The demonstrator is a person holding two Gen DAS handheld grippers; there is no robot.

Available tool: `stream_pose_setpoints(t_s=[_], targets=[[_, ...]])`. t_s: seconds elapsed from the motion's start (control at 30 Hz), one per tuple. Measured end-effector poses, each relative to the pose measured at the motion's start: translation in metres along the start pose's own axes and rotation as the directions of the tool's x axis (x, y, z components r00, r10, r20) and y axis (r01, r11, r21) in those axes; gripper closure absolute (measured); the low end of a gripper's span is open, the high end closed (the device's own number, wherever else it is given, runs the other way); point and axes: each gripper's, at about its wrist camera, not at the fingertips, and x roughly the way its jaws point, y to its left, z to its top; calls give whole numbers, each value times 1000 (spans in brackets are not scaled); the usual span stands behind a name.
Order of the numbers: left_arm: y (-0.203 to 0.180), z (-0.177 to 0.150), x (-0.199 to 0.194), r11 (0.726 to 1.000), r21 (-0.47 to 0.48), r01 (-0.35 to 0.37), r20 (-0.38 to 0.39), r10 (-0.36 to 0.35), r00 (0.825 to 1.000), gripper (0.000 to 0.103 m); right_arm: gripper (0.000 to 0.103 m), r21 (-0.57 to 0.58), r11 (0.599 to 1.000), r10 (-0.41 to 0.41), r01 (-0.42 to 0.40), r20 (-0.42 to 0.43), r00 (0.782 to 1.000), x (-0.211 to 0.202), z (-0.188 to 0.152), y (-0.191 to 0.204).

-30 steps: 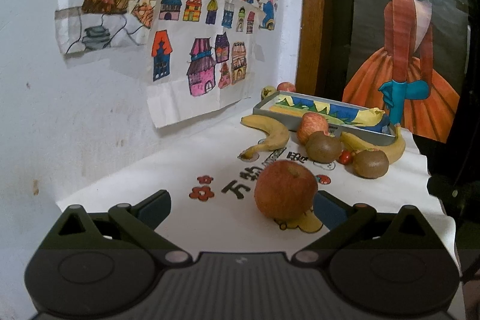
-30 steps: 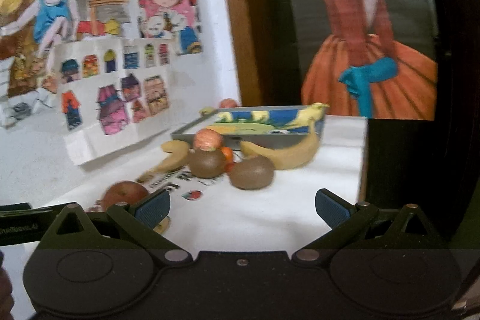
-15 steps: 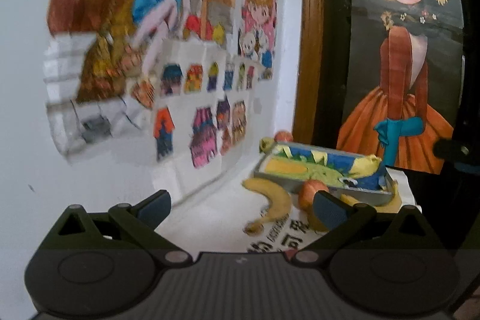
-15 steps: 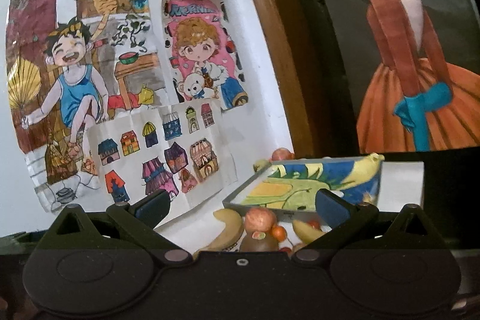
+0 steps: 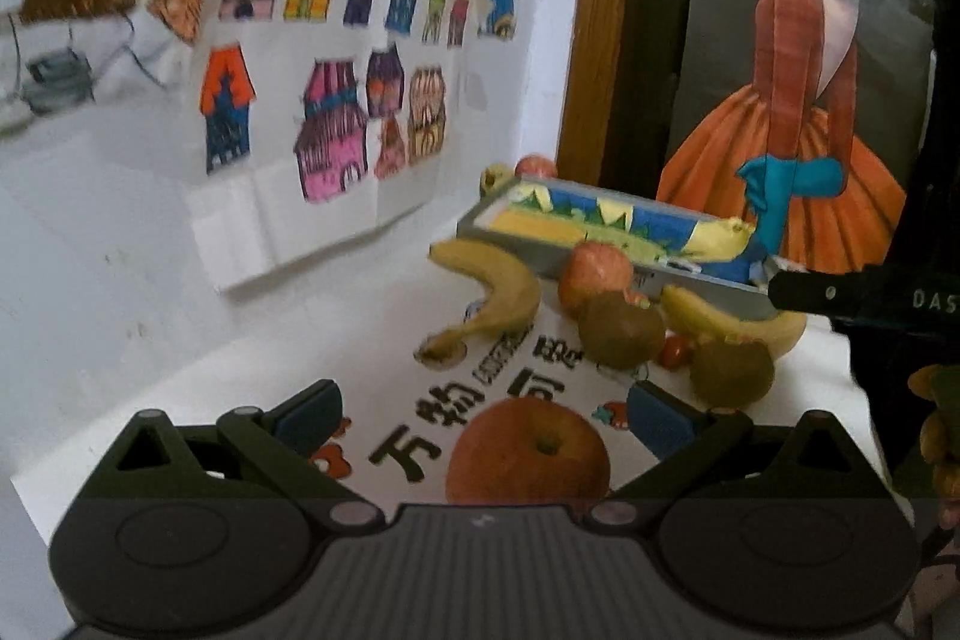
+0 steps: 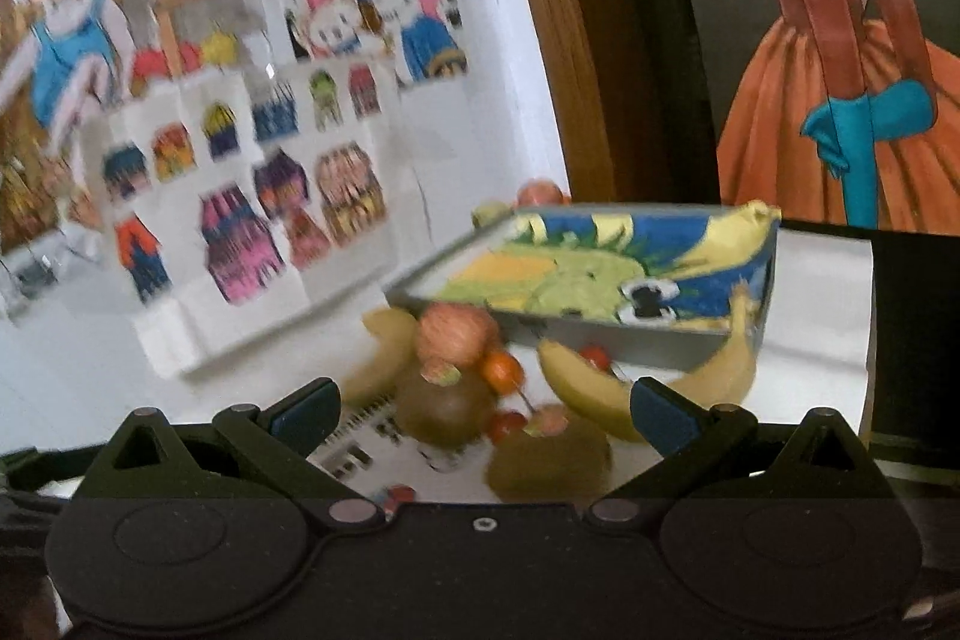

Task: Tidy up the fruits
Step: 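Move the left tool to the large red apple while the right tool approaches the brown kiwi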

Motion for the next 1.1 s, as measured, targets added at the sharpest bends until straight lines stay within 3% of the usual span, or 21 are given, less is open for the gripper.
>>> stream_pose_setpoints(t_s=[0.27,0.63,1.1], targets=[[-5,-10,29,1000,9,-17,-90,17,996,0,1,-16,1000,1,-4,-134,991,44,-15,-21],[-13,-12,49,1000,30,-5,-168,10,986,0,1,-43,999,13,-23,-224,975,80,-23,-25],[-15,-13,62,1000,17,3,-227,1,974,1,12,-84,996,-32,12,-235,971,95,-26,-12]])
